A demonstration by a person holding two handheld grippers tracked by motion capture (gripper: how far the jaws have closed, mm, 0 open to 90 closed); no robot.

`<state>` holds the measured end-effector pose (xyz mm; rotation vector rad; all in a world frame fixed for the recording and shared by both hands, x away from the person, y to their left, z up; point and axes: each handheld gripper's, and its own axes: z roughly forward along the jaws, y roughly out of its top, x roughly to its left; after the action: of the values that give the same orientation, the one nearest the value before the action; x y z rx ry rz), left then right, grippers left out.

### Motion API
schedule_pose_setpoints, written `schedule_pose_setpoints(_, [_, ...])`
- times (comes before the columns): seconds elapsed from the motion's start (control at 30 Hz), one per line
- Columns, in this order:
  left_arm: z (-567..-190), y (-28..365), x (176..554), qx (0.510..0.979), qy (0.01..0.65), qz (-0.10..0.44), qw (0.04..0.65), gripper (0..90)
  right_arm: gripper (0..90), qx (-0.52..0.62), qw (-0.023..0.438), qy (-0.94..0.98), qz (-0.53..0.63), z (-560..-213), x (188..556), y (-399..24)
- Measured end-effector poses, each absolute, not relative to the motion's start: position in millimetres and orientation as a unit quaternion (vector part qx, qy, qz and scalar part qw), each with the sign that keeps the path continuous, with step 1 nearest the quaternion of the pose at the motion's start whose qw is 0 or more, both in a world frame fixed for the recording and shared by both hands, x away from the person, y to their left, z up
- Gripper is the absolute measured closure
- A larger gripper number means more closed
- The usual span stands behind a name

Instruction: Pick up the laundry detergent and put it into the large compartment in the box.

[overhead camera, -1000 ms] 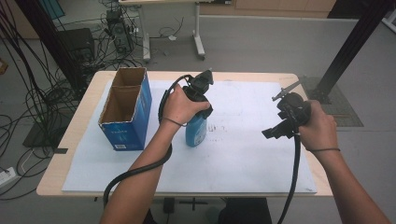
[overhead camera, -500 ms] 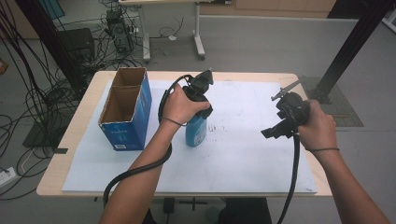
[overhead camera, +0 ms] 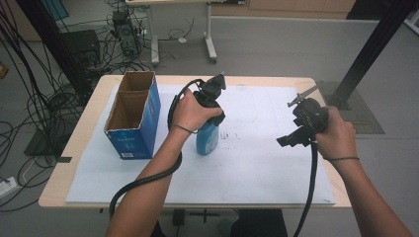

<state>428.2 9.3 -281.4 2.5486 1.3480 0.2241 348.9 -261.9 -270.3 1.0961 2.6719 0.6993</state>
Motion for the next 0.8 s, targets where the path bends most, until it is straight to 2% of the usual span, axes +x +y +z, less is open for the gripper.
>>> schedule_pose_setpoints(0.8, [-281.4, 9.9, 428.6, 0.876, 0.460, 0.075, 0.124, 37.2, 5.3, 0.367, 0.085, 0.896, 0.235, -271.3, 348.9, -261.1])
